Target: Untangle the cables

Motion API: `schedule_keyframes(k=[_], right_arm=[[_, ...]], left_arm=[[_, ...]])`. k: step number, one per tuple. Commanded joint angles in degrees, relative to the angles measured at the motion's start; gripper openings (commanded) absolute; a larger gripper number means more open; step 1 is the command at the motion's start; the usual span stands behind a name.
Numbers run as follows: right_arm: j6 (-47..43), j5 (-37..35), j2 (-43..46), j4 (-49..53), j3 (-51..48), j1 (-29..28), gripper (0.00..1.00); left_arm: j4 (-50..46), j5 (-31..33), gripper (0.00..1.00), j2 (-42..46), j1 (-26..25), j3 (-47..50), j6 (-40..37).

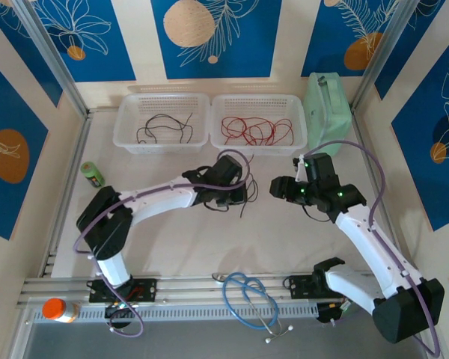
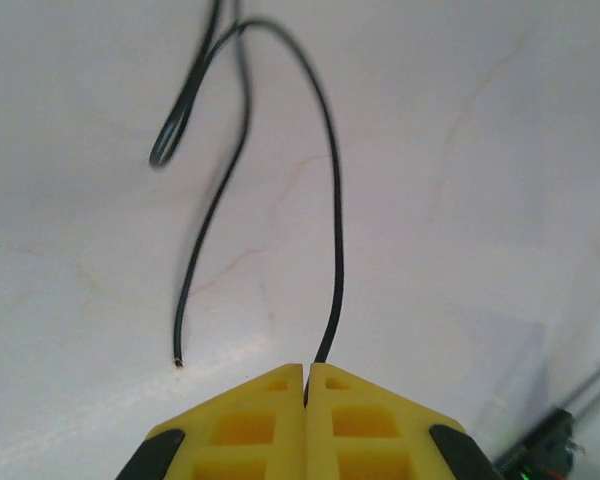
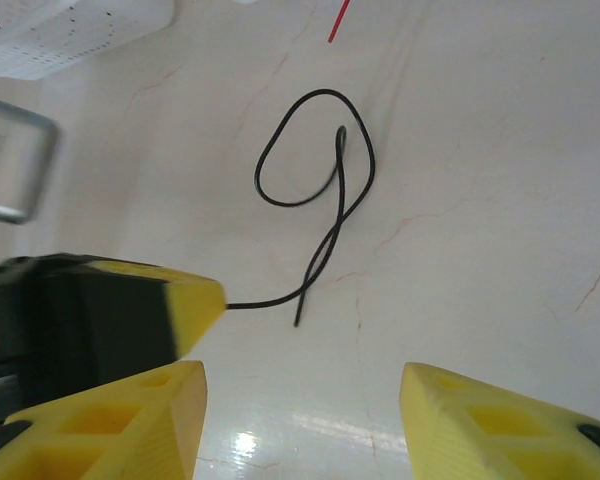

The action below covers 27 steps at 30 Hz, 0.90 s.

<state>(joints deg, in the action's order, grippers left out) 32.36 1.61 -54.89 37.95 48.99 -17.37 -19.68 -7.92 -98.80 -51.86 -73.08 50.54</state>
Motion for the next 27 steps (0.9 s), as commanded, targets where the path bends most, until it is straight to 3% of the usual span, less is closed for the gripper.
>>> schedule_keyframes(k=[1, 6, 15, 19, 22, 27], right_arm=[[-0.82, 5.53, 2.63, -0.01, -0.49, 2.92, 0.55], [-0.67, 10.79, 5.55, 0.28, -1.90, 7.46, 0.57], [5.58, 23.28, 5.19, -10.16, -10.01, 6.66, 0.58], [9.82, 20.65, 5.07, -19.35, -14.96, 1.02, 0.64], [12.35, 18.34, 3.82, -24.56, -16.14, -2.02, 0.66], [9.10, 11.40, 6.60, -17.48, -12.17, -4.18, 0.66]], left_arm=[[-9.77, -0.82, 0.00, 5.51, -0.70, -6.32, -5.77], [-19.88, 3.08, 0.00, 9.86, -0.70, -13.96, -9.79], [-19.55, 3.70, 0.00, 12.07, -0.44, -16.39, -9.87], [-17.94, 3.92, 0.00, 12.31, -0.44, -17.44, -9.39], [-21.34, 8.86, 0.00, 12.09, 0.30, -21.26, -11.28], [-27.92, 14.07, 0.00, 11.49, 8.27, -30.04, -14.50]])
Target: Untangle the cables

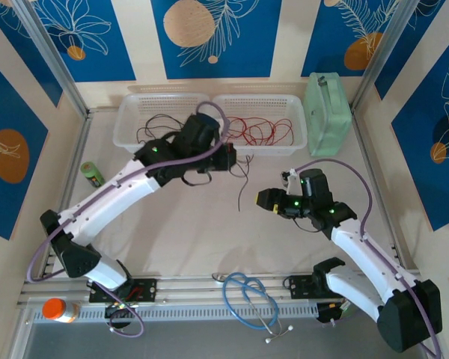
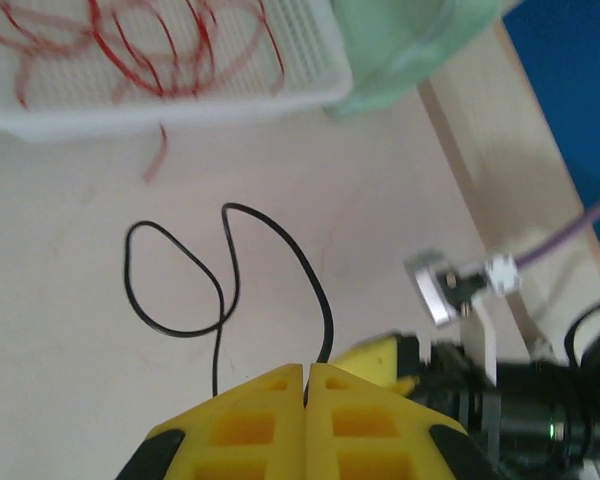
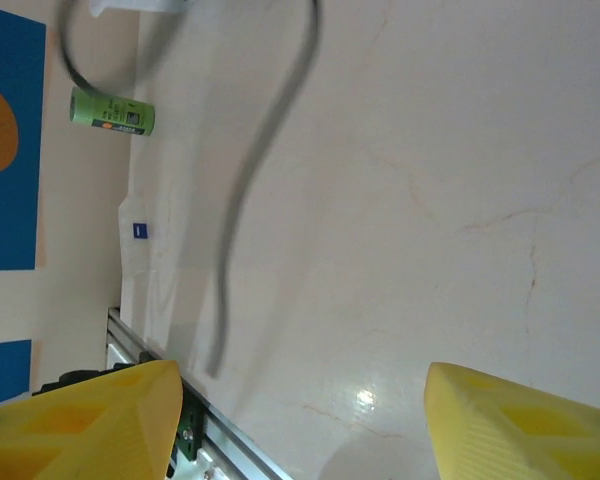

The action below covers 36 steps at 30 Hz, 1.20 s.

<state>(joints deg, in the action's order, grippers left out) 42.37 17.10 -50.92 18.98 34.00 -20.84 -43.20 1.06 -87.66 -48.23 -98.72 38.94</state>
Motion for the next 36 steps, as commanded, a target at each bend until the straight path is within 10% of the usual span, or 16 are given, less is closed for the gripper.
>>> schedule_keyframes(k=[1, 16, 21, 22, 23, 28, 36], right_arm=[[-1.51, -5.24, 3.93, 3.10, 3.19, -0.62, 0.66], [-1.95, -8.81, 15.08, 15.38, 0.03, 0.80, 0.69], [-3.27, -11.54, 13.69, 16.83, 1.55, 1.10, 0.72], [-4.06, -12.88, 13.04, 17.55, 2.28, 1.44, 0.72], [-5.03, -14.59, 12.27, 18.19, 3.25, 2.10, 0.73], [-10.30, -25.02, 10.31, 15.94, 5.77, 7.83, 0.74], [-26.57, -35.66, 10.55, -9.77, -5.67, 12.15, 0.77]], left_arm=[[-4.50, 5.24, 0.00, 0.34, 6.29, -5.27, -3.41], [17.89, 8.08, 0.03, -12.49, 30.65, -1.81, -8.88], [25.79, -0.42, 0.56, -20.04, 33.24, 1.04, -8.38], [27.85, -1.64, 0.89, -19.80, 33.20, 2.51, -8.83], [30.61, -2.72, 1.00, -18.86, 33.20, 4.92, -9.36], [41.83, 1.10, 1.00, -7.18, 33.20, 19.85, -16.04], [47.01, 24.08, 1.00, 14.30, 33.37, 45.18, -26.95]])
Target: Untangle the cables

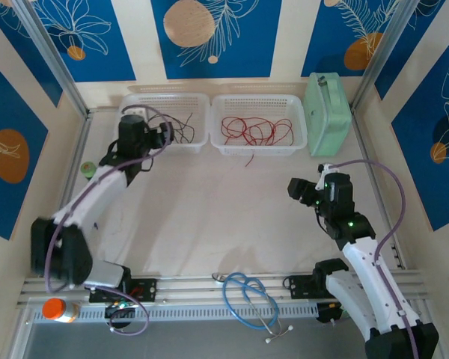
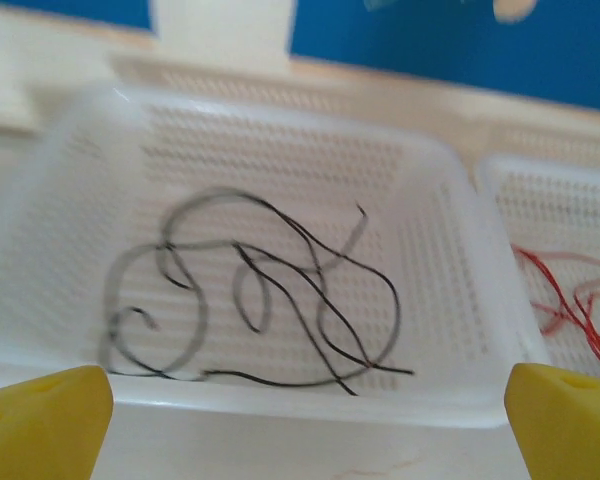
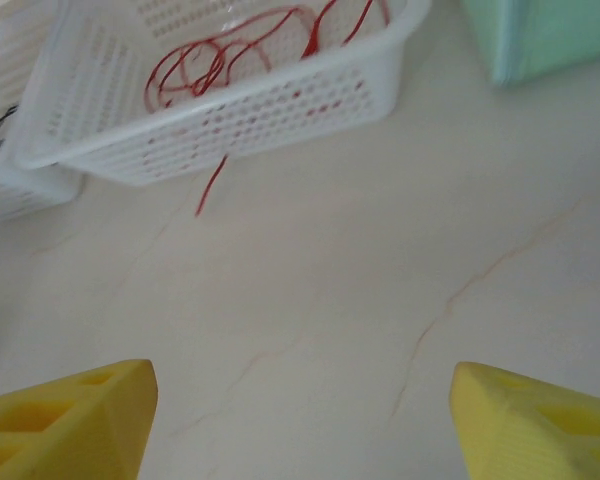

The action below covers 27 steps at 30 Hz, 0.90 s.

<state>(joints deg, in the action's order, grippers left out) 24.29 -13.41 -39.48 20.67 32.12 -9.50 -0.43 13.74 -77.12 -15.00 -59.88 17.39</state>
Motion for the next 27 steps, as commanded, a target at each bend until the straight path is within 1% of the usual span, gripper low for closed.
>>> schedule_keyframes(k=[1, 4, 7, 8, 11, 13, 14, 15, 16, 17, 18, 19, 20, 21, 23, 24, 25, 26, 27], right_arm=[[-10.89, -4.22, -1.71, -15.66, -5.95, 1.19, 0.77], [-13.10, -3.15, -5.06, -27.40, -11.19, 2.20, 0.78], [-14.11, -1.09, -10.21, -38.24, -14.58, 3.58, 0.78], [-14.65, -0.14, -12.70, -42.31, -15.45, 3.95, 0.78], [-16.49, 1.86, -20.17, -54.15, -17.44, 4.40, 0.78], [-17.20, 3.57, -26.05, -61.88, -18.29, 4.73, 0.77], [-17.39, 4.54, -29.07, -65.77, -18.30, 4.95, 0.77], [-18.33, 6.28, -30.26, -66.46, -17.88, 4.93, 0.77], [-20.46, 8.05, -31.57, -66.59, -16.98, 4.86, 0.76], [-21.98, 8.78, -32.98, -67.22, -16.37, 4.77, 0.76], [-23.12, 9.28, -34.26, -68.99, -16.34, 4.93, 0.76], [-23.49, 9.87, -35.60, -71.56, -16.81, 5.28, 0.76], [-23.58, 10.63, -38.04, -75.09, -17.44, 5.90, 0.76], [-23.13, 11.65, -40.36, -77.84, -17.82, 6.63, 0.76], [-22.52, 13.80, -47.59, -84.74, -17.43, 7.65, 0.76], [-22.54, 13.98, -49.29, -85.29, -16.51, 7.57, 0.79], [-22.25, 14.11, -47.29, -77.60, -14.04, 8.21, 0.79], [-21.82, 16.27, -46.16, -69.49, -10.80, 9.36, 0.80], [-20.98, 18.41, -47.80, -70.24, -9.63, 10.30, 0.83]], left_arm=[[5.34, 14.61, 1.00, 5.83, 0.11, 10.19, -5.35], [11.50, 21.67, 1.00, 9.93, 0.32, 21.18, -6.22], [20.29, 28.50, 1.00, 9.40, 0.47, 30.30, -6.43], [24.50, 29.06, 1.00, 8.03, 0.56, 32.65, -8.43], [30.04, 29.45, 1.00, 3.17, 0.85, 34.45, -11.54], [35.51, 28.02, 1.00, -1.64, 0.91, 34.53, -13.49], [36.32, 25.48, 1.00, -4.17, 0.94, 33.64, -15.66], [36.88, 23.45, 1.00, -6.37, 0.87, 32.31, -17.83], [34.36, 22.63, 1.00, -8.35, 0.86, 29.78, -19.18], [33.86, 20.84, 0.97, -10.47, 1.00, 27.80, -21.34], [35.33, 19.64, 0.94, -12.53, 1.00, 26.70, -23.22], [38.15, 18.46, 0.95, -14.48, 1.01, 26.76, -24.77], [34.84, 18.05, 0.95, -14.92, 1.64, 25.26, -23.61], [32.91, 14.24, 0.92, -14.54, 3.26, 24.67, -22.31], [35.54, 4.81, 0.91, -12.50, 5.87, 27.57, -21.65], [38.58, 2.20, 0.91, -11.47, 6.69, 29.80, -21.33], [42.44, 1.21, 0.94, -10.52, 7.66, 32.56, -20.12], [46.51, 0.85, 0.97, -10.21, 8.29, 34.84, -19.41], [49.49, 1.64, 0.99, -10.21, 8.32, 36.45, -19.03]])
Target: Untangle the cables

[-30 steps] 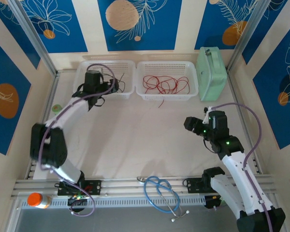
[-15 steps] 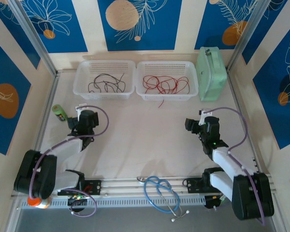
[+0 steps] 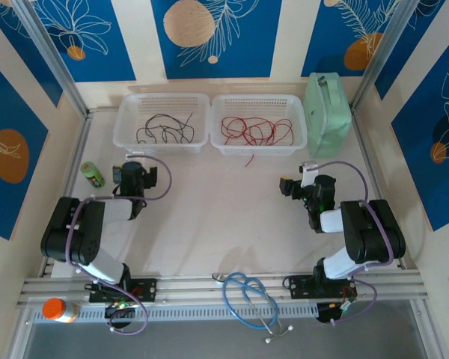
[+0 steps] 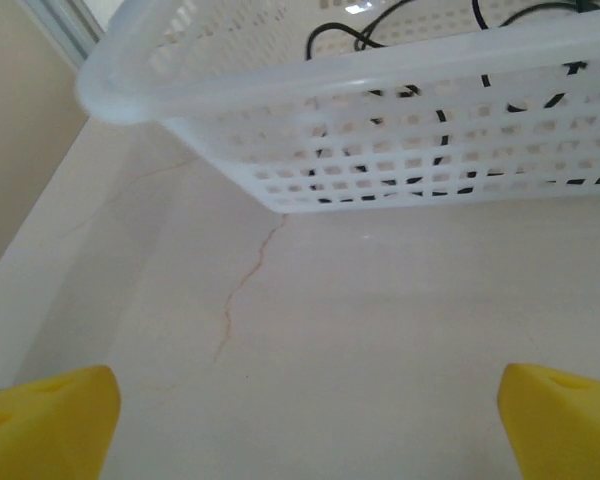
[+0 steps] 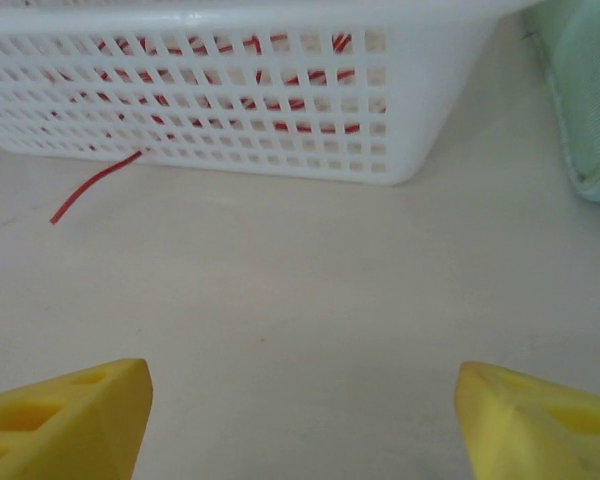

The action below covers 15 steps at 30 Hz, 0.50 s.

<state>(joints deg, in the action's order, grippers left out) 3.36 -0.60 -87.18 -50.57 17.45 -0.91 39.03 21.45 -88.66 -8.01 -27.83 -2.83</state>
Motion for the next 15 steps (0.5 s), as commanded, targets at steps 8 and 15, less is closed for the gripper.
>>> schedule_keyframes(k=[8, 15], right_arm=[[1.48, 5.62, 0.14, 3.35, 5.88, 3.15, 0.99], [1.38, 4.70, 0.18, 3.43, 5.92, 2.68, 0.99]], left_arm=[[18.43, -7.67, 1.00, -1.25, 0.45, 7.96, -0.66], [16.79, -9.51, 1.00, -1.29, 2.84, 7.09, 1.69]])
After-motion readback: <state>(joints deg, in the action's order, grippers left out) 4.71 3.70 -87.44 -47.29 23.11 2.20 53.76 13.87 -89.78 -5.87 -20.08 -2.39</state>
